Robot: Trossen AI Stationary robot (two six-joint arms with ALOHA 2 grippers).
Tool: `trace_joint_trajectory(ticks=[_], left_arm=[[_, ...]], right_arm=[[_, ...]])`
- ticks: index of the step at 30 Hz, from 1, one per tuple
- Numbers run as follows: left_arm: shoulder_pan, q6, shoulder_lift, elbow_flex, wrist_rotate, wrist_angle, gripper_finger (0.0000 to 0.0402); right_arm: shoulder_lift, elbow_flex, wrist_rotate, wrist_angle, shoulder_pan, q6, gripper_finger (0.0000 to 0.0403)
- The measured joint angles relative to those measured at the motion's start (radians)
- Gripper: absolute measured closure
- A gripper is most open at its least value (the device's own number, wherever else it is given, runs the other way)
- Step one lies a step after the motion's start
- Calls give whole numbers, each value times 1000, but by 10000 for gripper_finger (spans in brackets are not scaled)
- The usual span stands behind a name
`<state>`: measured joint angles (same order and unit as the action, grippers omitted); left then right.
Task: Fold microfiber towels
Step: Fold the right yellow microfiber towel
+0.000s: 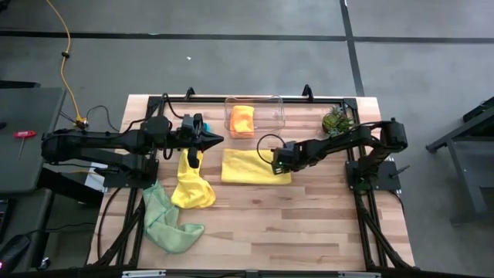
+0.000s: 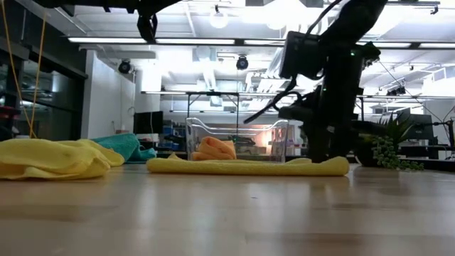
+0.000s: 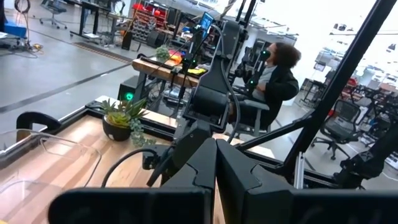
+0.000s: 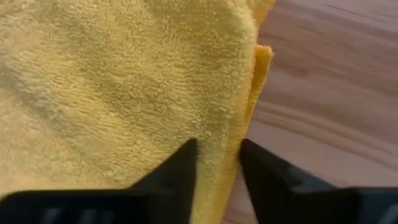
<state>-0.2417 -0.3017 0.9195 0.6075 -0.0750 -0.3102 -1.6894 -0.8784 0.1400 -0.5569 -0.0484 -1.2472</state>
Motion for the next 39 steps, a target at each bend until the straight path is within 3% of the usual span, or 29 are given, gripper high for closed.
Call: trace_joint_trajectory(ticks=[4,6,17,24,28,33,39], left_arm=[[0,6,0,0,0,0,401],[0,6,0,0,0,0,401],[-1,6,0,0,0,0,401],[-1,-1,0,0,9,0,401],[0,-1,0,0,29,0,402],[-1,-2,0,0,64,-1,401],[-1,-2,0,0,64,-1,401]], right_arm=[[2,8,25,-36,6,3,379],[1,8,33,-64,10,20,394],[113,35,107,-503,12,128,400],[368,216,29,-538,32,13,402],[508,234,30,-546,57,-42,402],[572,181,44,-582,55,-86,402],[577,129,8,-439,65,-65,403]])
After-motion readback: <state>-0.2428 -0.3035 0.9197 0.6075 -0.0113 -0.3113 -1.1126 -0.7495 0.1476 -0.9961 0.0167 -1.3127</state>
